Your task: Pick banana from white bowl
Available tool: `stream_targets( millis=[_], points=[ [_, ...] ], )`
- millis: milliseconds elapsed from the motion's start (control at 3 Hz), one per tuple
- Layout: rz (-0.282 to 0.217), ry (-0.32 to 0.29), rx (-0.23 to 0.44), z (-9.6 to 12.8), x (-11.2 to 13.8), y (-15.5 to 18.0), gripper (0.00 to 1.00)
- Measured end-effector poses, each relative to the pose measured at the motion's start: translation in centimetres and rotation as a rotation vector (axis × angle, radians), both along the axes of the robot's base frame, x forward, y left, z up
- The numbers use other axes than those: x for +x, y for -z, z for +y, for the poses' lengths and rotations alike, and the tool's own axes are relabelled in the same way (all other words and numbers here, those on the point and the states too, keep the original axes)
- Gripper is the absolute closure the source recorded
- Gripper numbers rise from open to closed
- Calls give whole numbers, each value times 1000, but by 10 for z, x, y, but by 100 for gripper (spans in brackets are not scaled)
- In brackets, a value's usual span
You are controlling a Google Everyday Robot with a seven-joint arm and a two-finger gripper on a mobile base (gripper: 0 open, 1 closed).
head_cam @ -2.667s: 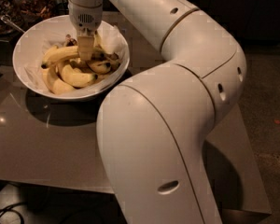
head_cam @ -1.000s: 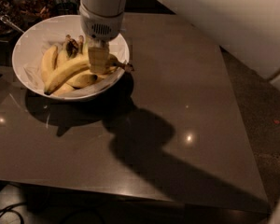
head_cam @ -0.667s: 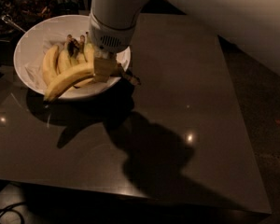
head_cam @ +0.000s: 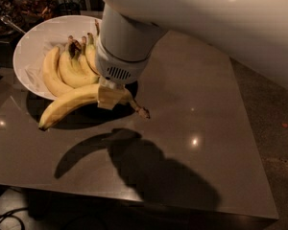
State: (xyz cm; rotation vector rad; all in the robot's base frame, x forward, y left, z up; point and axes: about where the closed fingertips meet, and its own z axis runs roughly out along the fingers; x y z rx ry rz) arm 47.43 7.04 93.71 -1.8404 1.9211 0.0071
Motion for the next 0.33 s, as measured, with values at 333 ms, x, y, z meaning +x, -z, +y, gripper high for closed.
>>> stream_targets(
  millis=[333],
  points=[
    [1, 4, -3, -2, -4, 2, 100]
  ],
)
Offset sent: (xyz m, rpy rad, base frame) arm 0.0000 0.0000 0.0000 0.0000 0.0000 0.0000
